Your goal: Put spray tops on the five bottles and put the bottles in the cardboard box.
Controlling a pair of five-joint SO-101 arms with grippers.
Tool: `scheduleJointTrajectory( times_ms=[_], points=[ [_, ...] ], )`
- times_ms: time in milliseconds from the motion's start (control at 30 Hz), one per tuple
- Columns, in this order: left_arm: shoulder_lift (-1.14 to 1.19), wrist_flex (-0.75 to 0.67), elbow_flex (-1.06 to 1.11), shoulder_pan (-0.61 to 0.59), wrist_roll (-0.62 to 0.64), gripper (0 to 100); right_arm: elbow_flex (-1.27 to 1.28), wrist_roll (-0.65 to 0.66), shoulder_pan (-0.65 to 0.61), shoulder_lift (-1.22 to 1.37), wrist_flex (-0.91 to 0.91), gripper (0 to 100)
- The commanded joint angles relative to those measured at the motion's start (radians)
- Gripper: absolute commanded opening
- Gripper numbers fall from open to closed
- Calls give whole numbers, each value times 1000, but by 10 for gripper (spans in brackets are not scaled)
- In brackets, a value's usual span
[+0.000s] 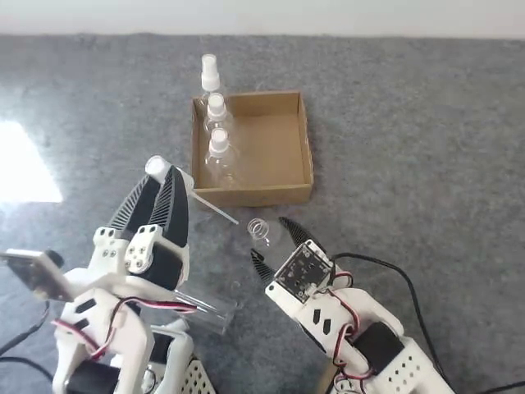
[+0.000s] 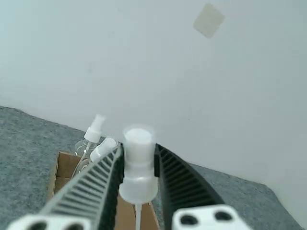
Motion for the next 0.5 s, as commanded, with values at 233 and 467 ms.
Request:
scheduleJointTrajectory(
  times_ms=[233, 467],
  points=[
    [-5, -32, -58, 9, 14, 12, 23, 97, -70, -12, -24, 169],
    [-5, -3, -99, 9, 14, 12, 23, 97, -70, -12, -24, 169]
  ],
)
